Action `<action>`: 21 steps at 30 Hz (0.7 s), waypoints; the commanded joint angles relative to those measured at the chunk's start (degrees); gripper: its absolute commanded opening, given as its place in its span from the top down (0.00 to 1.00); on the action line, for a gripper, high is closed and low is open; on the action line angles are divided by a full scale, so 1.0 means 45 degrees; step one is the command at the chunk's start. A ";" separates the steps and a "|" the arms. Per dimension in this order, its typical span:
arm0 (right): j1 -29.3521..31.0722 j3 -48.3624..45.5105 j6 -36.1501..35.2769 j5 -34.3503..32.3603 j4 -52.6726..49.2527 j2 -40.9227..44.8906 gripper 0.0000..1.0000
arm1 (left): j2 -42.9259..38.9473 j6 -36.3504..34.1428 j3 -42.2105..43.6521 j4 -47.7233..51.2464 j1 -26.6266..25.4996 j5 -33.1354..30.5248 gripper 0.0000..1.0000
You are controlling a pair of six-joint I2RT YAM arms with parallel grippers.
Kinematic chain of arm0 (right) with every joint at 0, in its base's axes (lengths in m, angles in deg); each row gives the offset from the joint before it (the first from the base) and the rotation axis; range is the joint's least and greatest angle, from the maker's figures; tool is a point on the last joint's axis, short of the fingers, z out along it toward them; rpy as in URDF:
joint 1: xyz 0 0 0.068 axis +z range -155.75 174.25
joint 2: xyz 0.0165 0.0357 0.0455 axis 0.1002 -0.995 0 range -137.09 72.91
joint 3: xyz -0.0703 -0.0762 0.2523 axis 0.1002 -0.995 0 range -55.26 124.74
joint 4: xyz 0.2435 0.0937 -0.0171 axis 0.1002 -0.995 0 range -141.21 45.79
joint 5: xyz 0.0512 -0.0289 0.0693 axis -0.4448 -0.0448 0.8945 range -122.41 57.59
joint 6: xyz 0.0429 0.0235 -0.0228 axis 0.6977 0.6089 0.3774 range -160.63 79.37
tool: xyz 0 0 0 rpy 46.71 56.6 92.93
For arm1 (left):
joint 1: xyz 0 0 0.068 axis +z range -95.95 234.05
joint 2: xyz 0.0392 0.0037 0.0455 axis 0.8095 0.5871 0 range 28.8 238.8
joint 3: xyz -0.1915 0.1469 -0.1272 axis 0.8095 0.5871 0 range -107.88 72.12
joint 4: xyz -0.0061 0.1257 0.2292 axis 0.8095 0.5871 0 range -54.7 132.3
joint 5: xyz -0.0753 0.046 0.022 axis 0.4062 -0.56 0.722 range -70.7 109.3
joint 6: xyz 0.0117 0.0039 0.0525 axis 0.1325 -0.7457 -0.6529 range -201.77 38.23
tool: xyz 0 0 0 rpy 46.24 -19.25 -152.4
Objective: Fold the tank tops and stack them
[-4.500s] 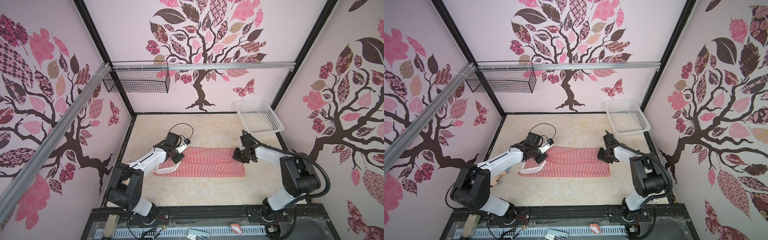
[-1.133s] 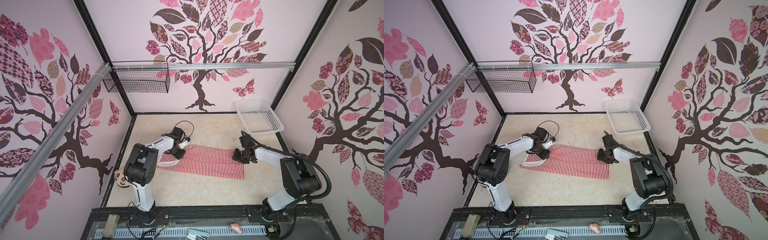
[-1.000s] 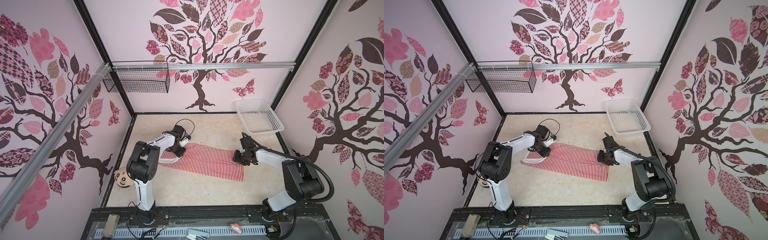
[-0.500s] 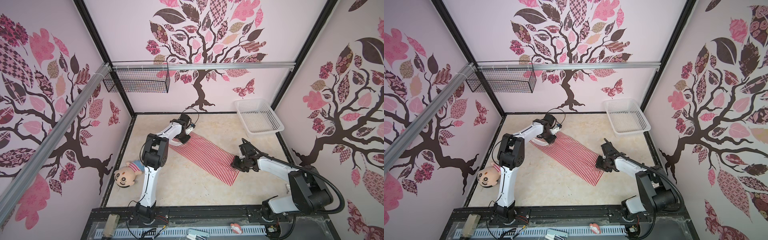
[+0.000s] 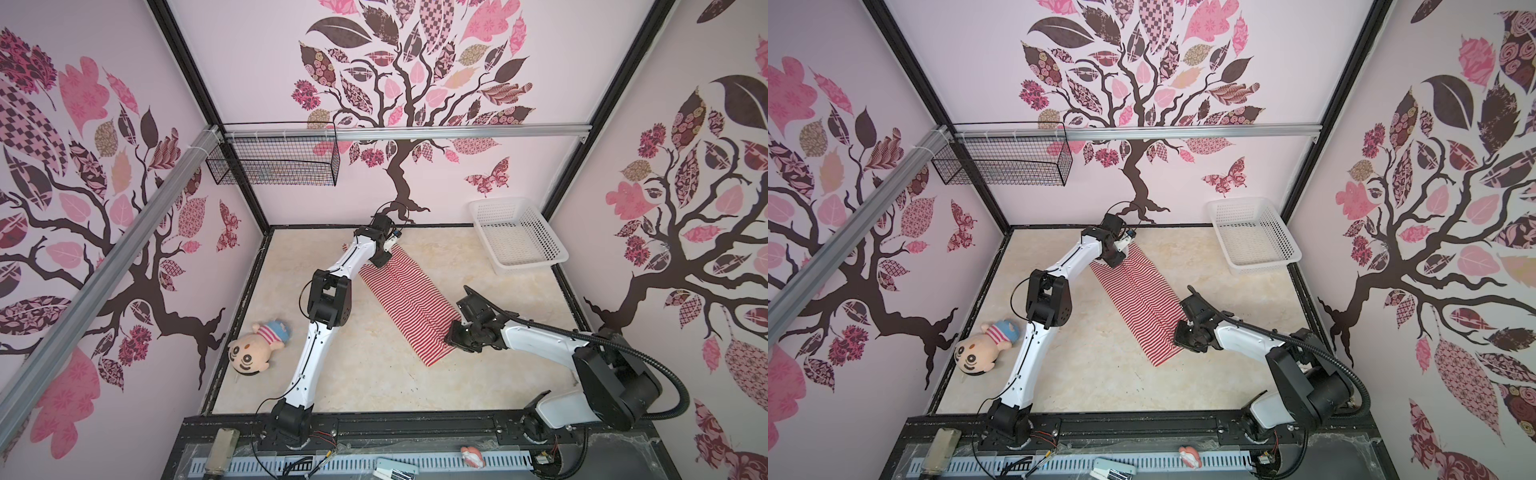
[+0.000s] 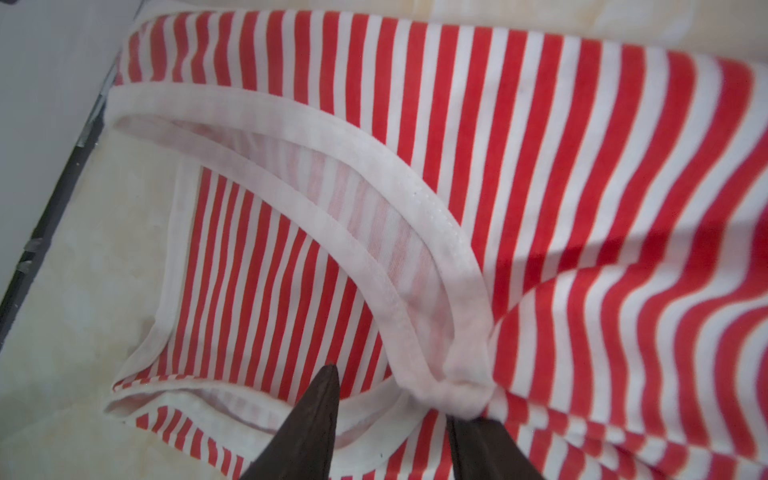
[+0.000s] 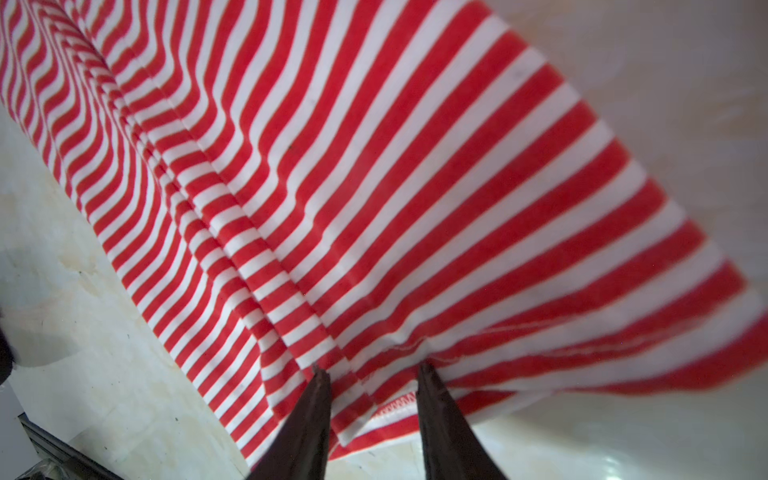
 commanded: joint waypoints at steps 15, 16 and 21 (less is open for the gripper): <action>0.0605 0.3450 -0.1516 -0.2917 -0.3072 -0.0418 0.58 | -0.5484 0.0907 0.6642 -0.1779 -0.0064 0.0161 0.52; 0.0399 0.3592 -0.1774 -0.2867 -0.3042 -0.0696 0.58 | -0.5837 0.1032 0.7261 -0.1760 -0.0055 0.0310 0.52; -0.0990 0.3892 -0.2858 -0.2170 -0.2529 -0.1561 0.58 | -0.6841 0.1680 0.9757 -0.2339 -0.0066 0.1051 0.52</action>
